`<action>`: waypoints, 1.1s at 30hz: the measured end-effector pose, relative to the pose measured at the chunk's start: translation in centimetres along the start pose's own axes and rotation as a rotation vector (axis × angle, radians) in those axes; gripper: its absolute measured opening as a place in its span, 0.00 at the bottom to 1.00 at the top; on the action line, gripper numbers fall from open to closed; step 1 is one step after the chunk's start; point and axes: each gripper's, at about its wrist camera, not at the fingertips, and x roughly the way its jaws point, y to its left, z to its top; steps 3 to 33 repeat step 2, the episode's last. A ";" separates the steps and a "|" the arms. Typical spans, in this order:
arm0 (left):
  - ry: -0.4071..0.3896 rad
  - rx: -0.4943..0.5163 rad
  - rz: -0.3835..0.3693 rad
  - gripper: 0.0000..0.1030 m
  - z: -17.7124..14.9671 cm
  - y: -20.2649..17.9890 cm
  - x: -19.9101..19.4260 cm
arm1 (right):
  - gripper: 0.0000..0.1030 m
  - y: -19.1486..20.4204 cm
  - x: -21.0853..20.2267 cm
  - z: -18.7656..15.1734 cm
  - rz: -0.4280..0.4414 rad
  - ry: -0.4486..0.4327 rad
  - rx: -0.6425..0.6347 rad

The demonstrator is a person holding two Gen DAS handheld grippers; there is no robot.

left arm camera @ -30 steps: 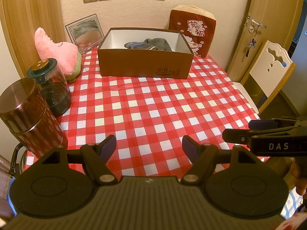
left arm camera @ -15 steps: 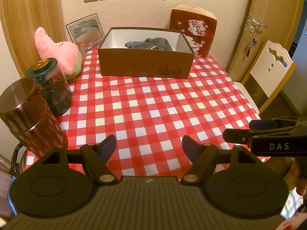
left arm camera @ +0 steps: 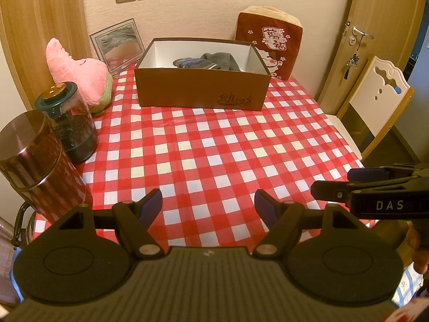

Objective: Organize soft objects

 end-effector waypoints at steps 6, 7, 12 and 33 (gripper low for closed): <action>0.003 -0.002 0.000 0.72 0.0 0.0 0.2 | 0.76 0.0 0.0 0.0 0.000 0.000 -0.001; 0.003 -0.002 0.000 0.72 0.0 0.0 0.2 | 0.76 0.0 0.0 0.0 0.000 0.000 -0.001; 0.003 -0.002 0.000 0.72 0.0 0.0 0.2 | 0.76 0.0 0.0 0.0 0.000 0.000 -0.001; 0.003 -0.002 0.000 0.72 0.0 0.0 0.2 | 0.76 0.0 0.0 0.0 0.000 0.000 -0.001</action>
